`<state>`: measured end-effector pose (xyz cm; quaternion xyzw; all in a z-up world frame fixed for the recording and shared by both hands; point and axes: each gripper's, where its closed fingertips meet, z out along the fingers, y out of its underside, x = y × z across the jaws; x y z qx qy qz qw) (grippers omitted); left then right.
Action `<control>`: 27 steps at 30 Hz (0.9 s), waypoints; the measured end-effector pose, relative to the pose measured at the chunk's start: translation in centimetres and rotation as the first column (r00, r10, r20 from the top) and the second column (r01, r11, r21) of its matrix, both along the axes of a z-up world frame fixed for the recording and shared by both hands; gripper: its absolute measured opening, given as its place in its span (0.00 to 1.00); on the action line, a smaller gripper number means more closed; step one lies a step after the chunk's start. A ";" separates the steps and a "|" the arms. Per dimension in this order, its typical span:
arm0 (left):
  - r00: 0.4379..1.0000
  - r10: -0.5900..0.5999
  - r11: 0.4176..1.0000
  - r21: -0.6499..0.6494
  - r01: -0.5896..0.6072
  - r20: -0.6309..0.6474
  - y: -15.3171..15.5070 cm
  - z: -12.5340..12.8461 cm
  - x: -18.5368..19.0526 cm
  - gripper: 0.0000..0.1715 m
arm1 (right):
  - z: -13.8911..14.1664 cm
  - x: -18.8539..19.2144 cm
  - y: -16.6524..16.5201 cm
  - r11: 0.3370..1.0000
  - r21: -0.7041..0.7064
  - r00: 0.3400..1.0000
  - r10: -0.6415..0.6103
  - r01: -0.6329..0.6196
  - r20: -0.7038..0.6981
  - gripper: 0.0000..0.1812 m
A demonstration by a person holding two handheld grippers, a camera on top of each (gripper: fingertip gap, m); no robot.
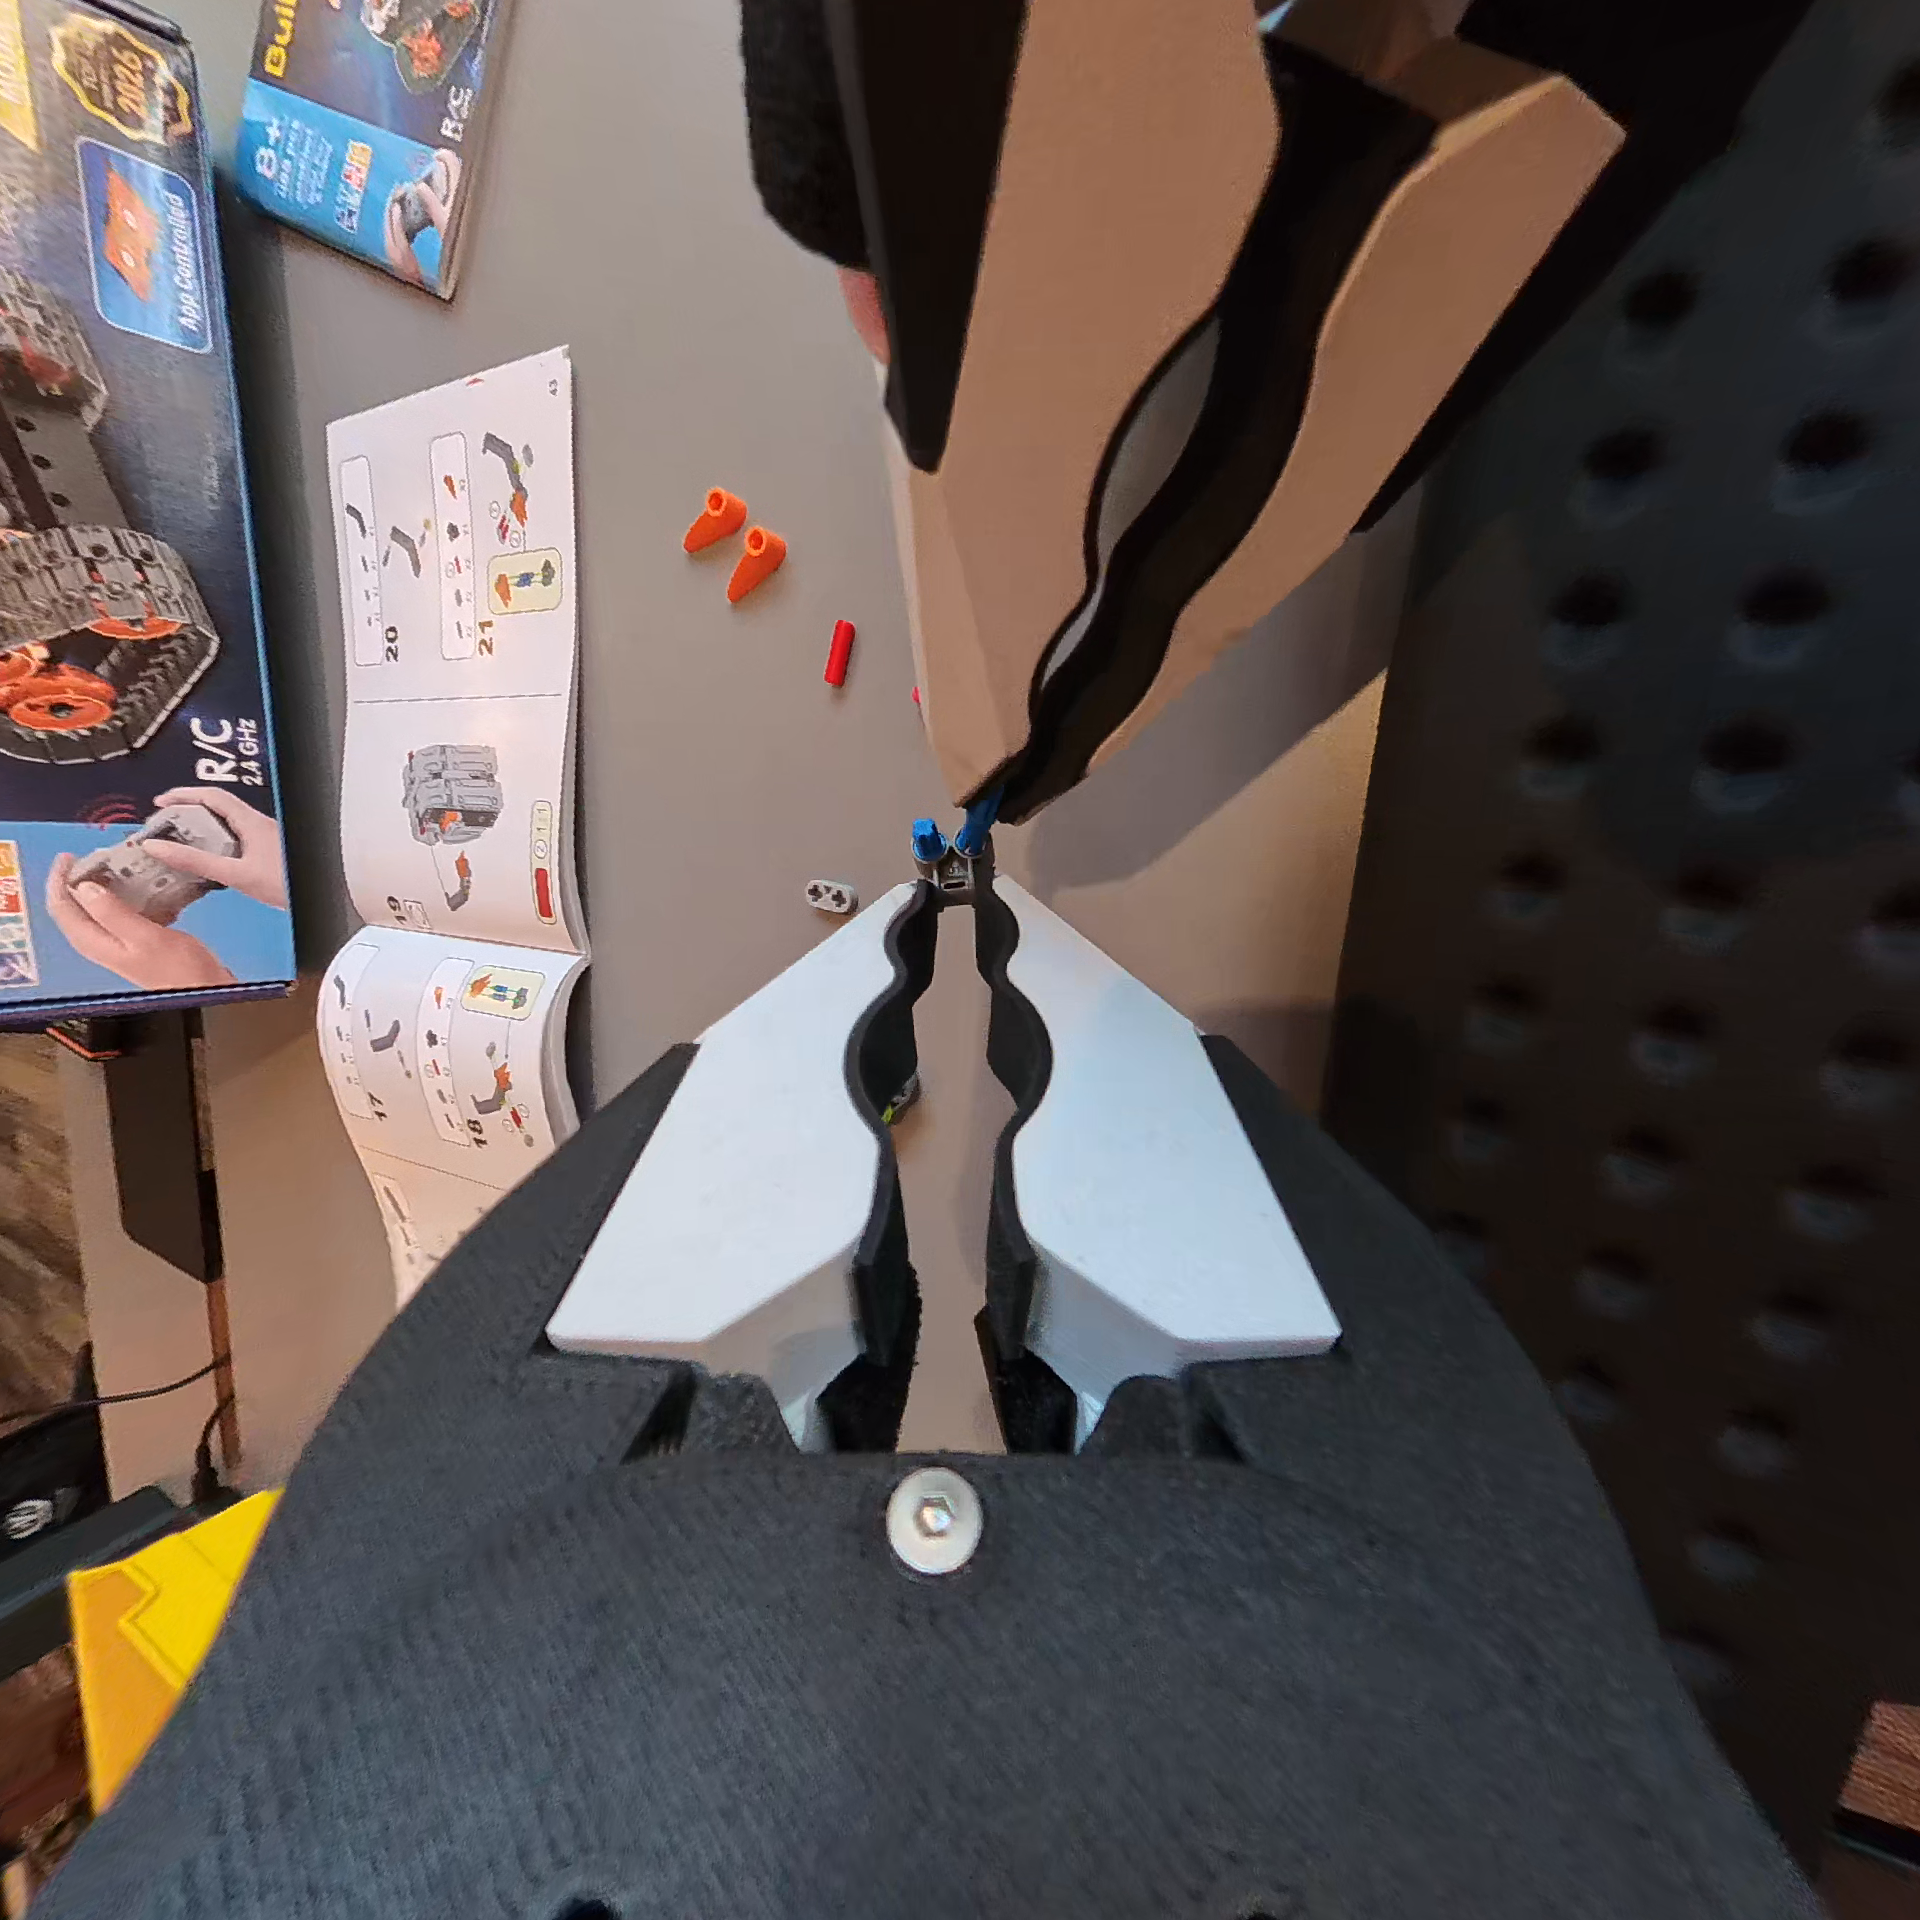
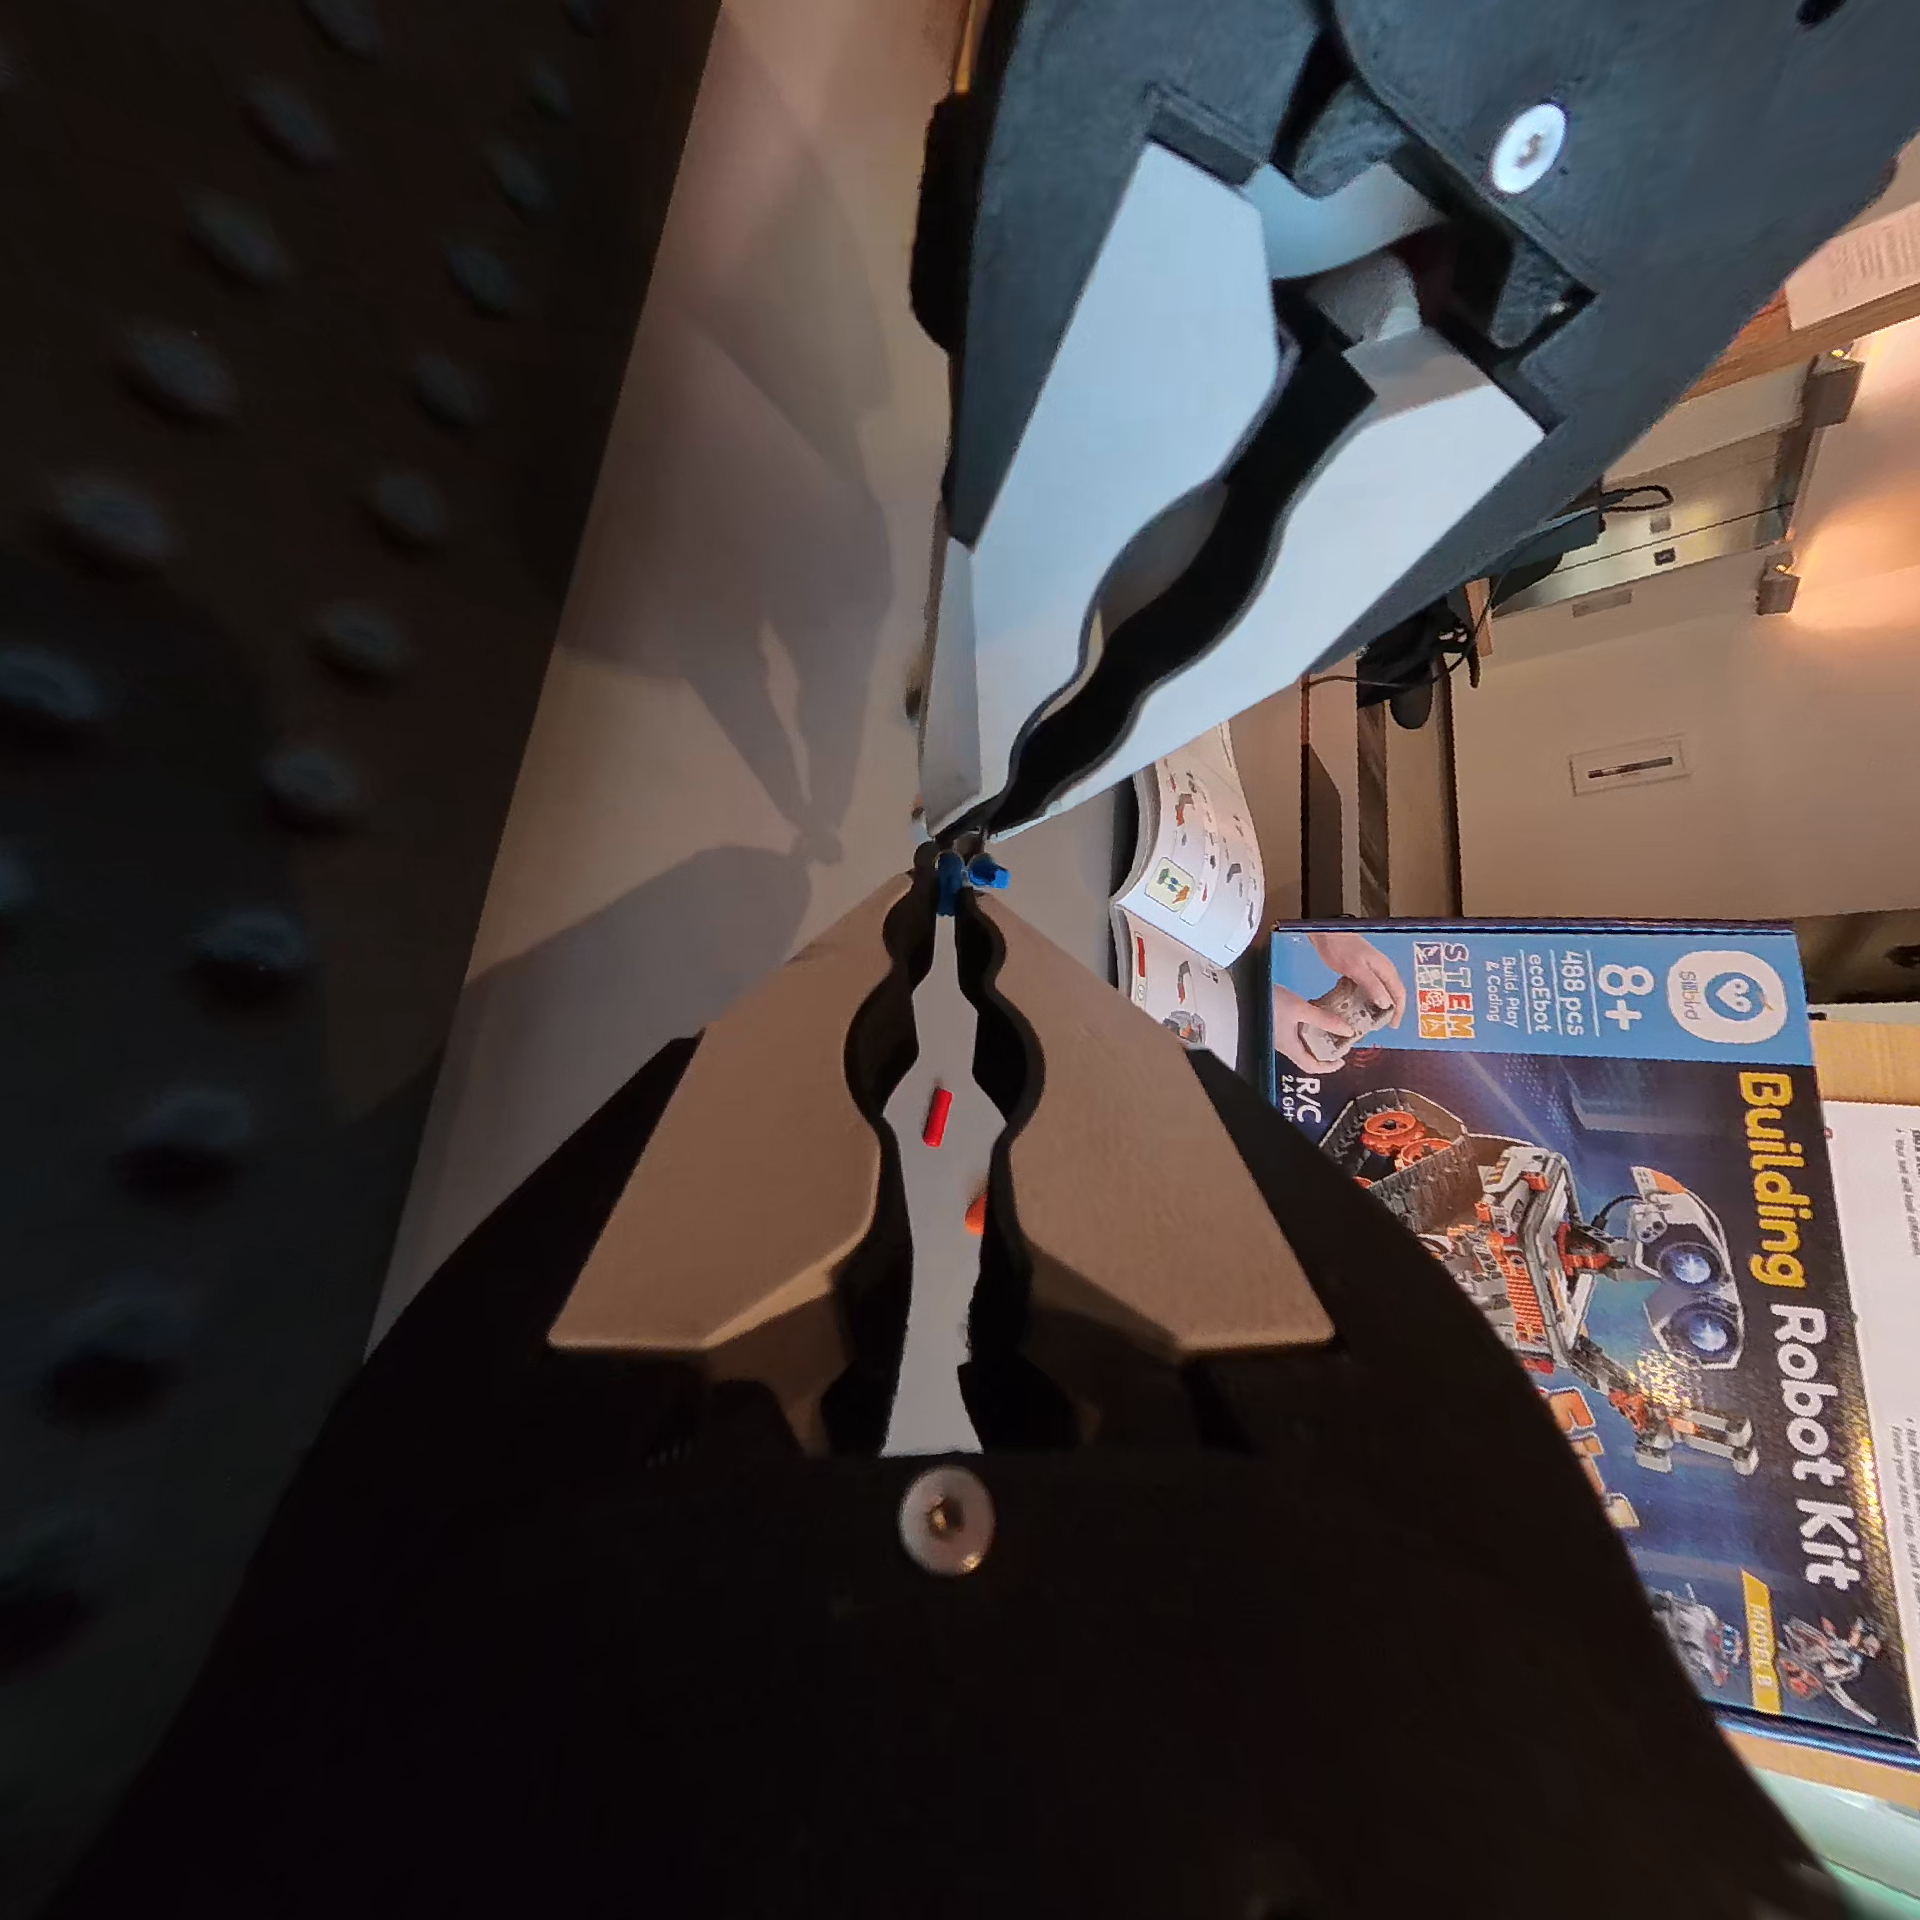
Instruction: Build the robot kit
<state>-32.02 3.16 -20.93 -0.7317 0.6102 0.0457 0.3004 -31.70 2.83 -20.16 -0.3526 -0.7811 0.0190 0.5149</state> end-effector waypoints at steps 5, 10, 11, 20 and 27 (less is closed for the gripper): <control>1.000 0.018 0.999 -0.030 -0.018 0.004 0.2 -0.1 0.1 0.03 | -0.3 0.1 0.1 1.000 0.015 1.000 -0.004 0.004 0.021 0.02; 1.000 0.013 0.999 -0.043 -0.014 -0.014 0.3 -0.6 0.2 0.03 | -0.8 0.2 0.1 1.000 0.019 0.999 0.001 -0.002 0.049 0.02; 1.000 0.011 0.999 -0.046 -0.012 -0.019 0.3 -0.7 0.3 0.03 | -0.8 0.2 0.1 1.000 0.018 0.999 0.002 -0.003 0.050 0.02; 0.994 -0.056 0.998 -0.012 0.055 -0.098 0.0 -1.0 0.7 0.03 | -1.3 0.6 -0.2 0.999 -0.033 0.997 0.030 -0.028 0.076 0.02; 0.987 -0.095 0.996 -0.014 0.093 -0.127 -0.1 -1.0 1.0 0.03 | -1.5 0.8 -0.4 0.993 -0.110 0.996 0.052 -0.043 0.078 0.02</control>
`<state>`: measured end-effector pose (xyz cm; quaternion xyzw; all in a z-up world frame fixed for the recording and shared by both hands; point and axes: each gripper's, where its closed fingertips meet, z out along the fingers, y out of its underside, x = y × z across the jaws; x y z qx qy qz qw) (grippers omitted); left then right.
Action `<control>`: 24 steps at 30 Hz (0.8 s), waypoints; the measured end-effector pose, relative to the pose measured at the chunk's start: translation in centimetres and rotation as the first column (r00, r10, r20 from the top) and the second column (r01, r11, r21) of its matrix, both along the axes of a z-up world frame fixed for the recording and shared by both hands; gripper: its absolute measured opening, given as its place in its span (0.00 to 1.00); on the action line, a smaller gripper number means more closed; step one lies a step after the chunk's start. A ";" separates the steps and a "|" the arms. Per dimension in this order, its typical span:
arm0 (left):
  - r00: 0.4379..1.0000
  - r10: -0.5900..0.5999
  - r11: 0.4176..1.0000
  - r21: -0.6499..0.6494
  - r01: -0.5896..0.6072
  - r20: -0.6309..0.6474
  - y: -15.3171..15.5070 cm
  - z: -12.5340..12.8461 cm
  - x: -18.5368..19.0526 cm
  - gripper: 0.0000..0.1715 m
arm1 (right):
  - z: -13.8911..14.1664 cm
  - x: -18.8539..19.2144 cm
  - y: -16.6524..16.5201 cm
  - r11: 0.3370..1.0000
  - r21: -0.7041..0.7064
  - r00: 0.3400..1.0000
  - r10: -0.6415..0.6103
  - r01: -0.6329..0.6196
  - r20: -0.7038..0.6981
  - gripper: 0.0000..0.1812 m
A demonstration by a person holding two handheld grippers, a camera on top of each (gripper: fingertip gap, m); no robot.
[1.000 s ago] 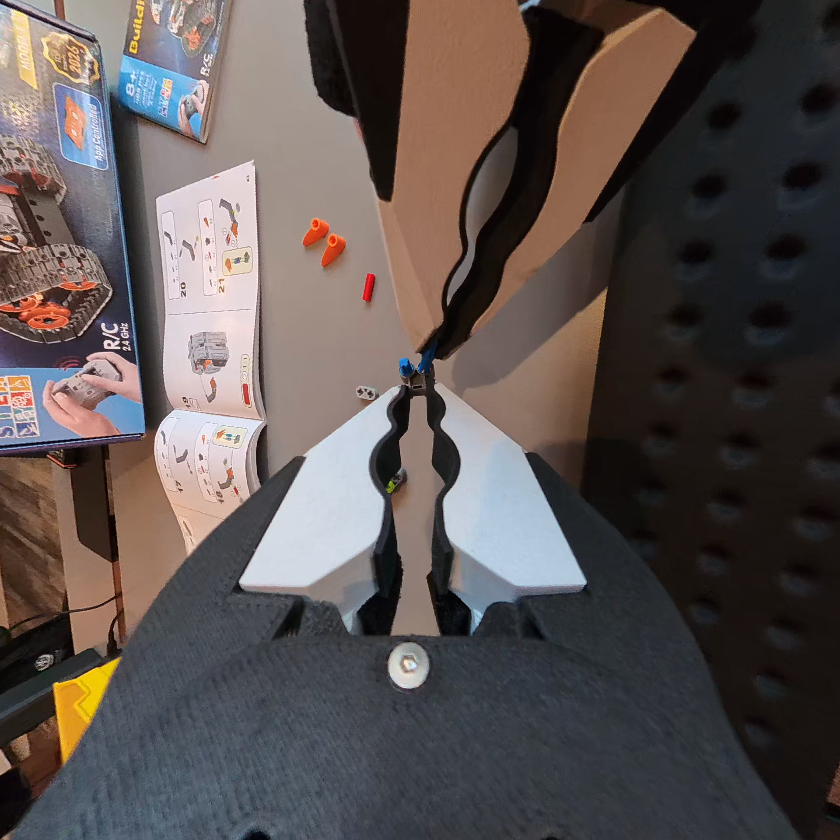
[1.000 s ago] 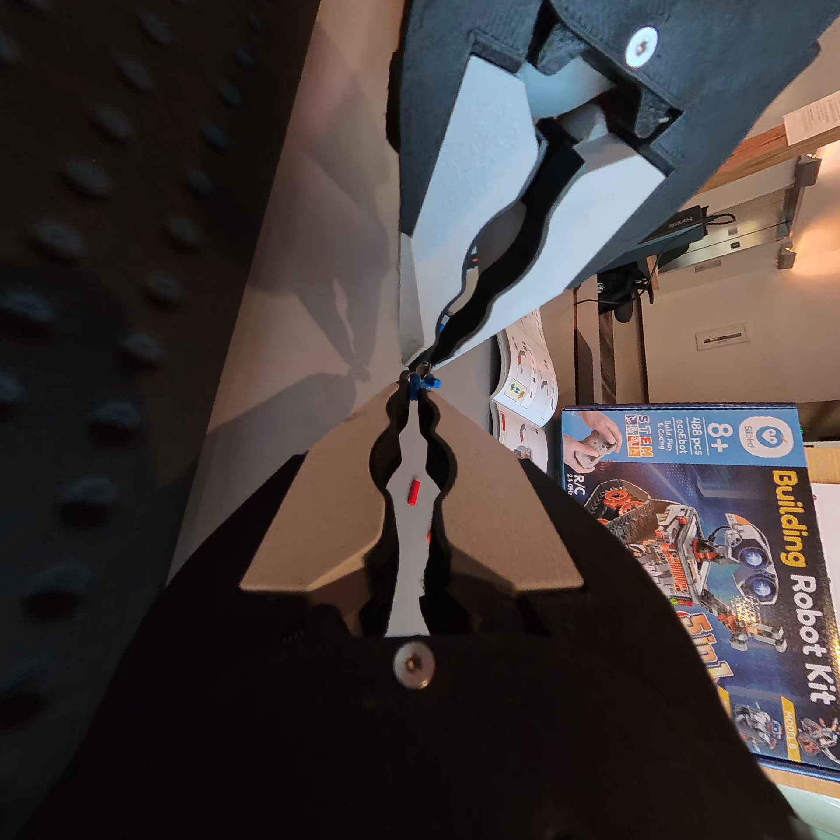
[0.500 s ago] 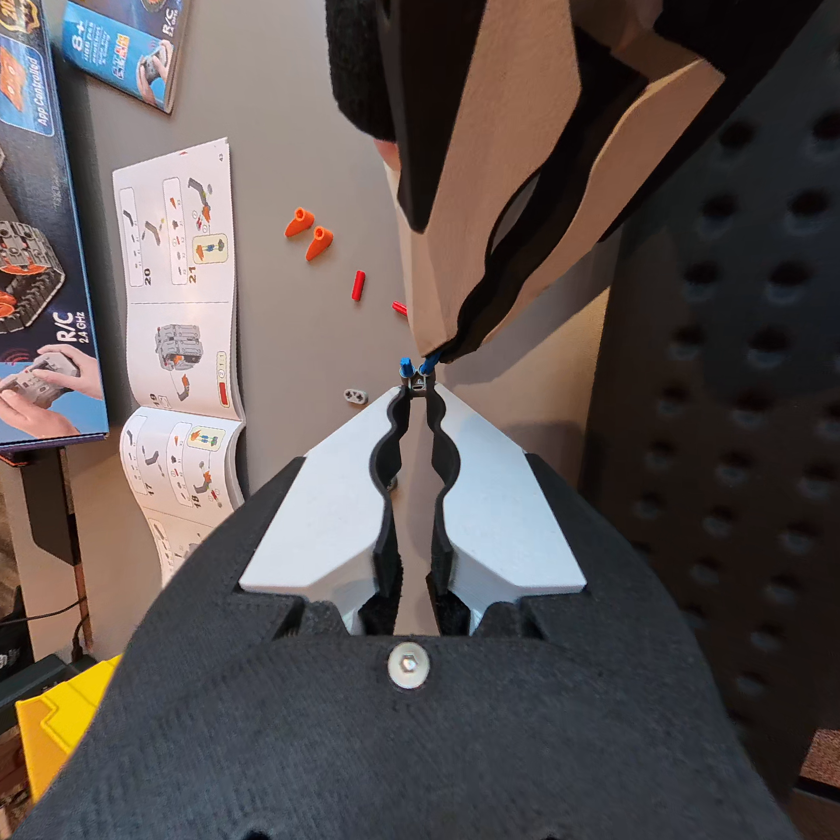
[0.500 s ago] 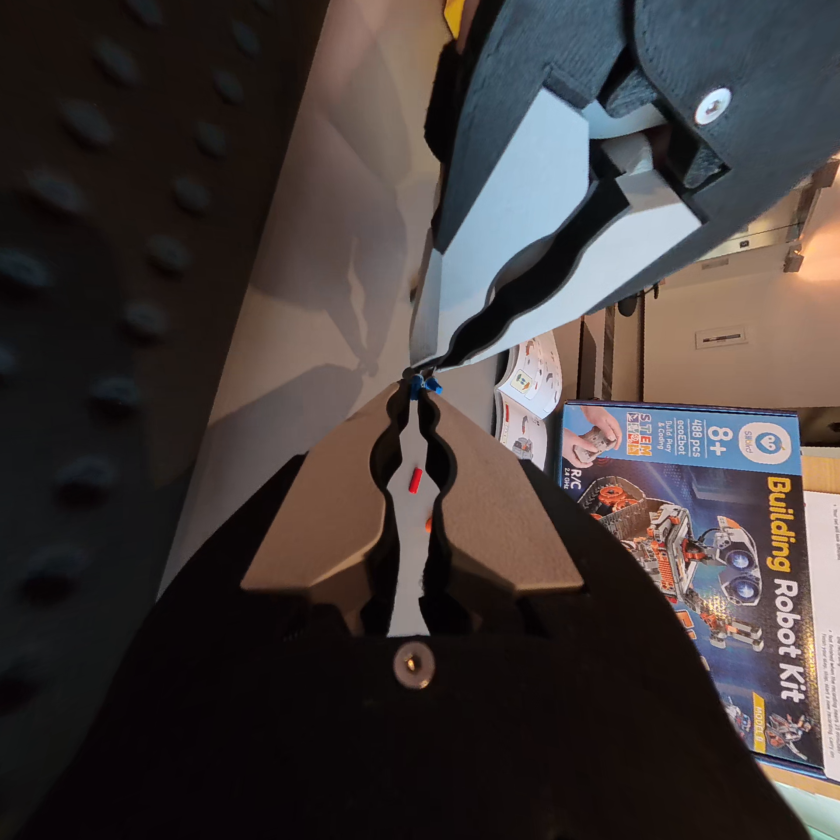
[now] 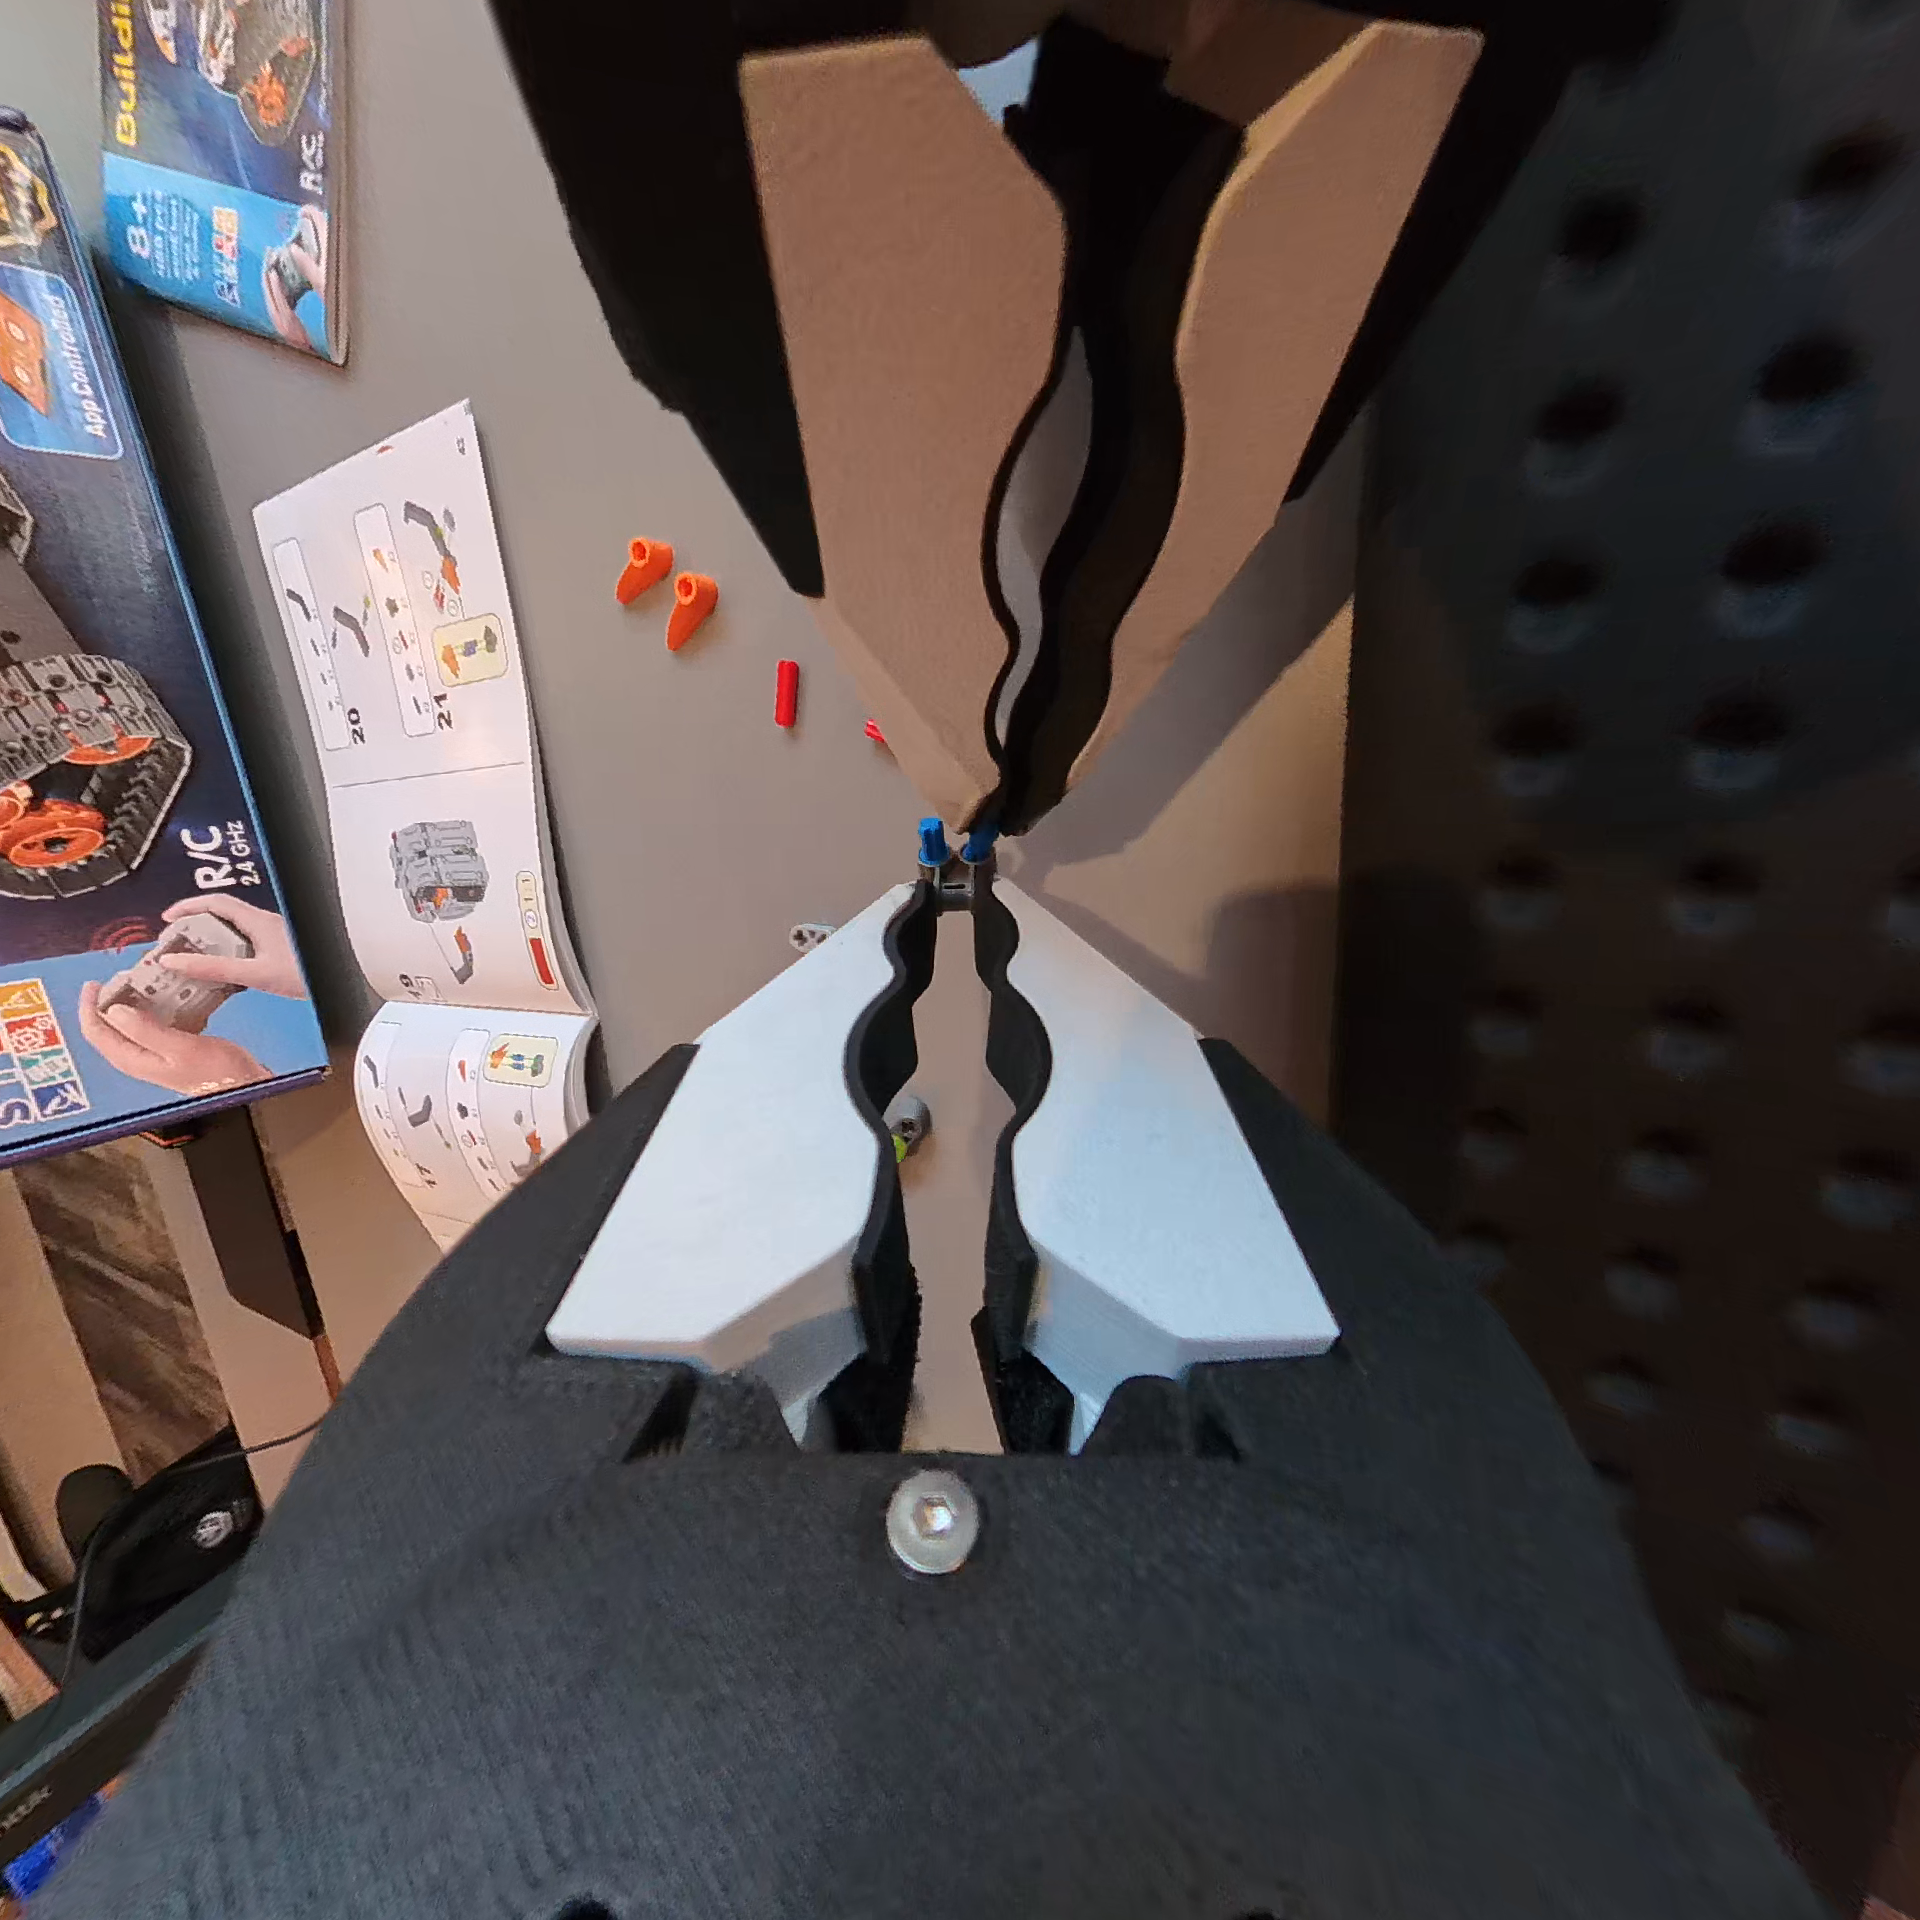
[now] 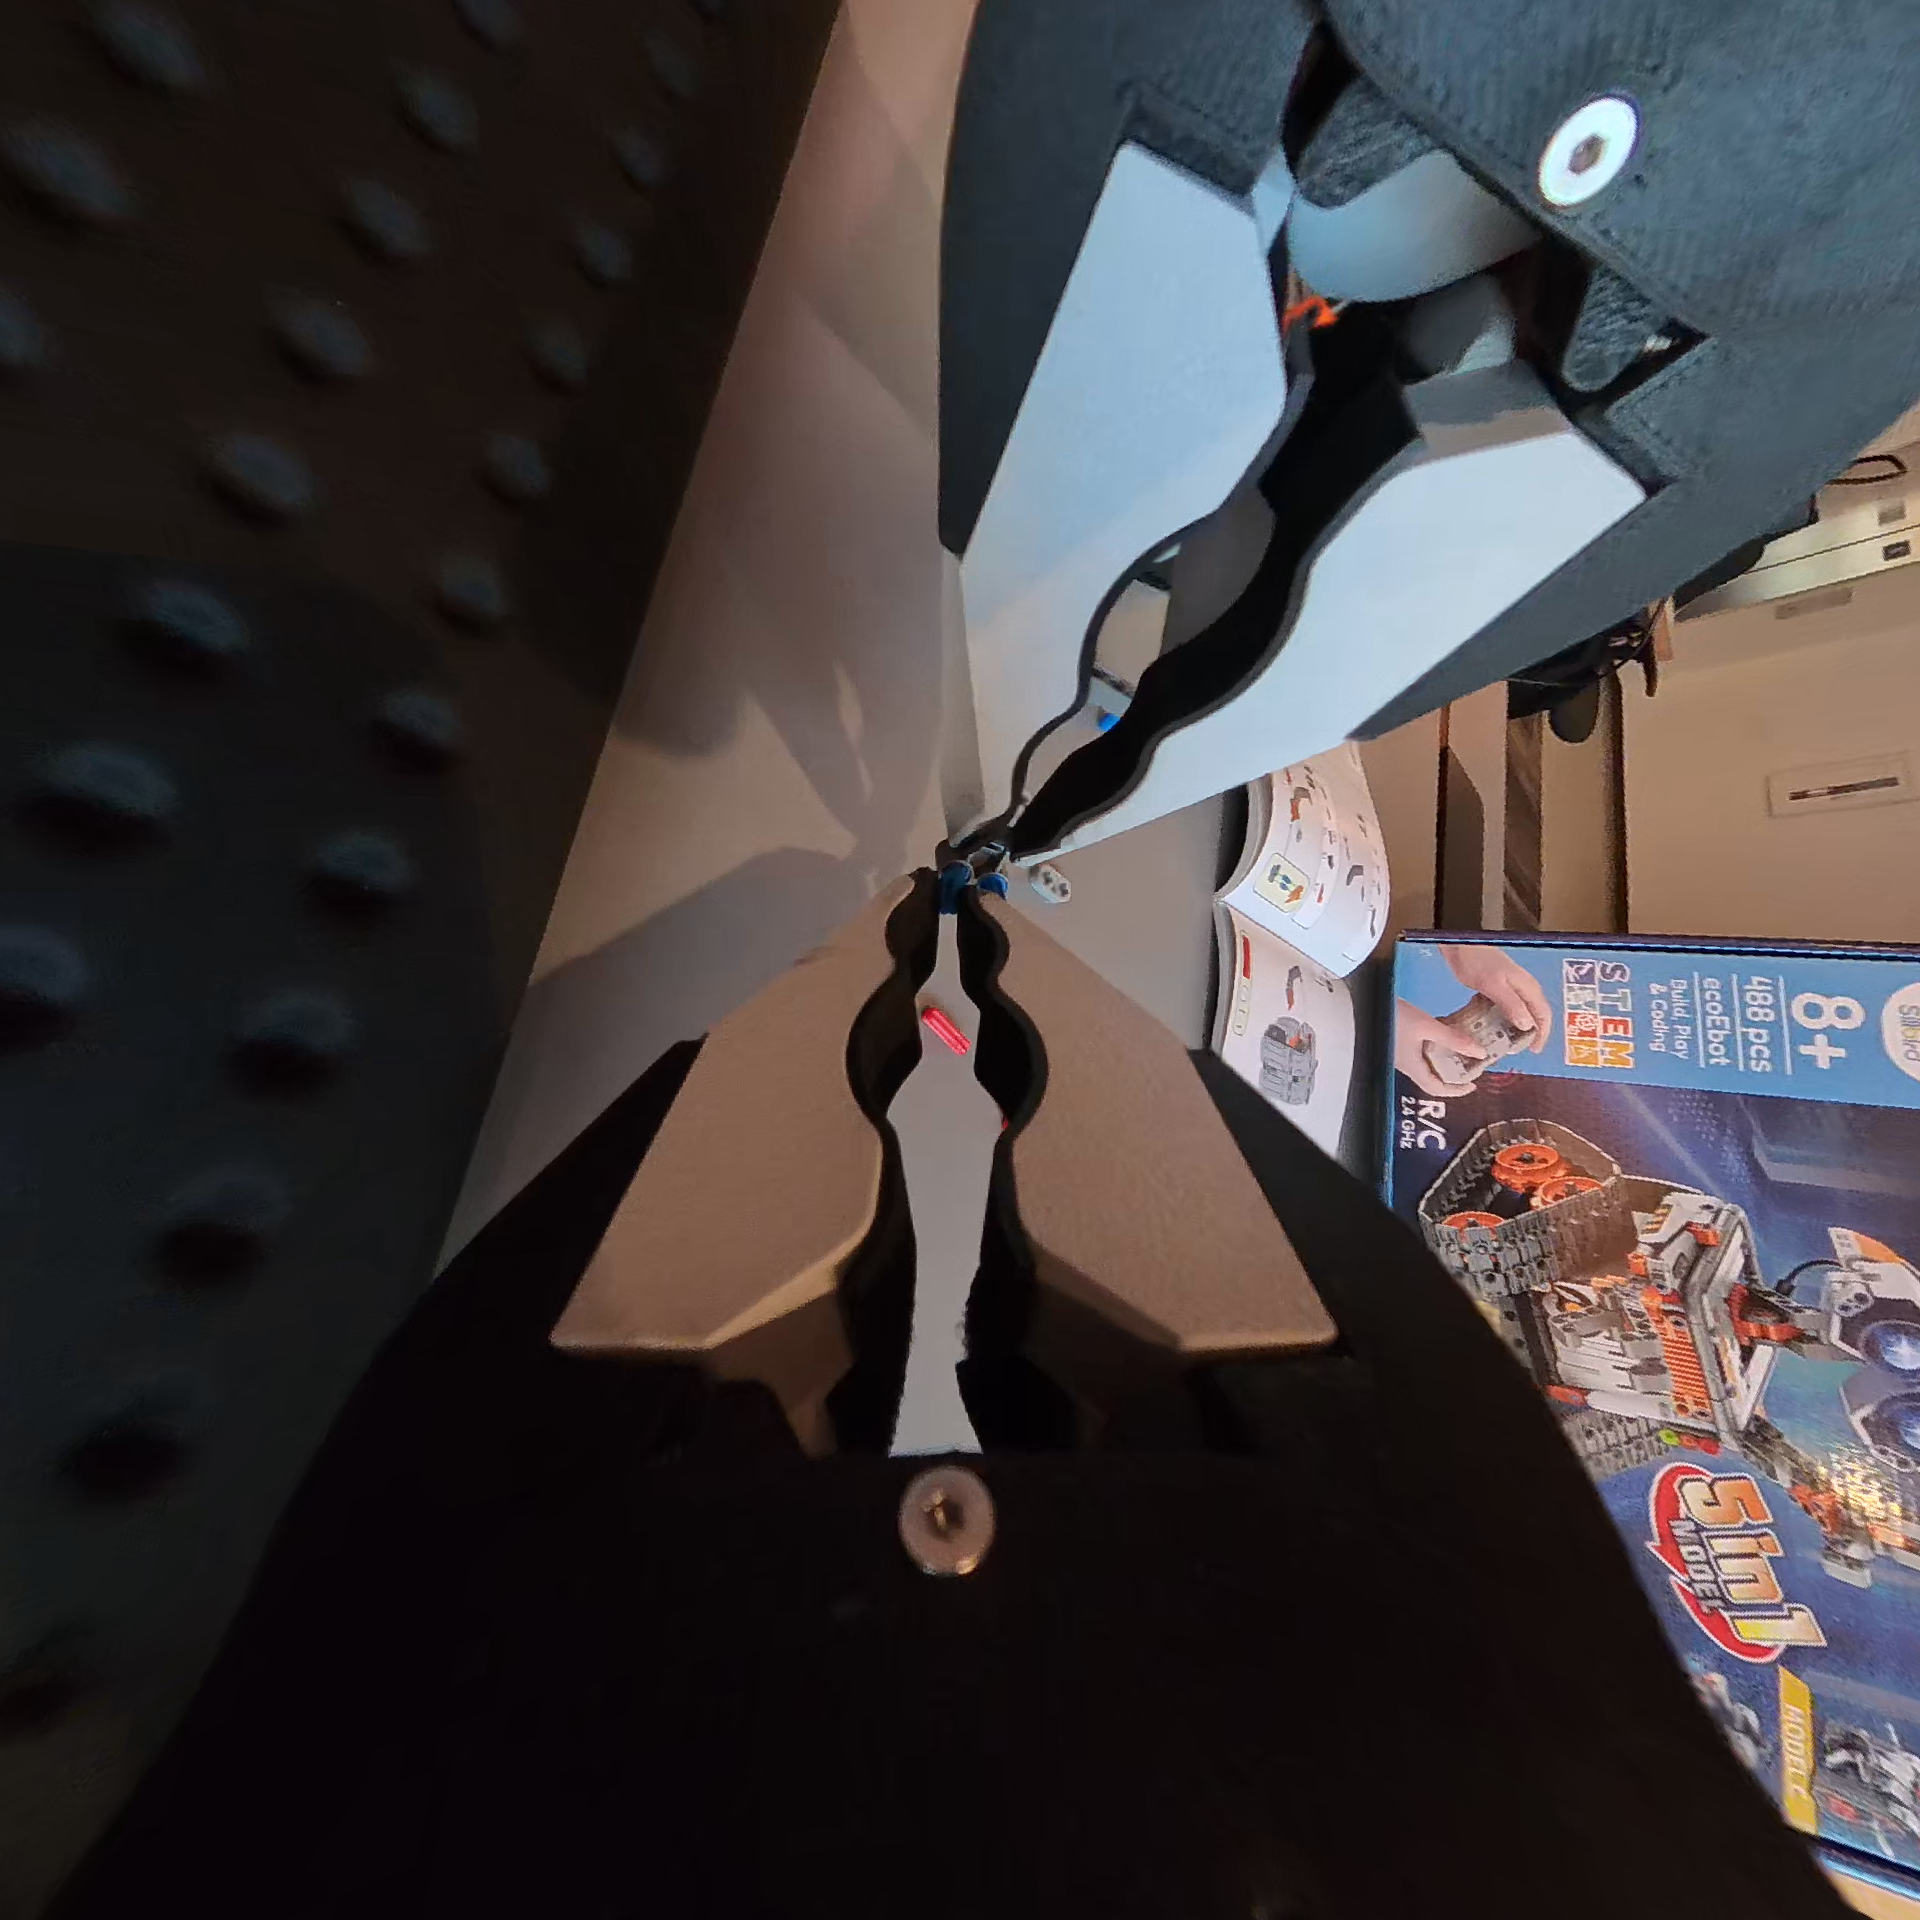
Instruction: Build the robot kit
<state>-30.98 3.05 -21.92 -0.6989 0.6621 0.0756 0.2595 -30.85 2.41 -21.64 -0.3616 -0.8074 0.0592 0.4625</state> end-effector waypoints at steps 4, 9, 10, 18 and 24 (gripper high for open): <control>1.000 -0.019 1.000 -0.015 0.018 -0.017 -0.1 -0.2 0.1 0.03 | -0.2 0.1 -0.1 1.000 -0.009 1.000 0.008 -0.007 0.011 0.02; 0.997 -0.063 0.998 0.000 0.063 -0.040 -0.3 -0.5 0.4 0.03 | -0.5 0.2 -0.3 0.999 -0.016 0.999 0.031 -0.031 0.022 0.02; 0.997 -0.071 0.997 0.003 0.072 -0.042 -0.3 -0.5 0.5 0.03 | -0.5 0.3 -0.3 0.999 -0.013 0.999 0.037 -0.037 0.025 0.02; 0.998 -0.044 0.999 0.002 0.044 0.054 0.0 0.6 0.5 0.03 | 0.8 0.4 0.4 0.999 -0.028 0.998 0.033 -0.035 -0.054 0.02; 0.992 -0.016 1.000 0.005 0.015 0.126 0.3 1.4 0.6 0.03 | 1.6 0.5 0.6 0.998 -0.049 0.994 0.037 -0.043 -0.107 0.03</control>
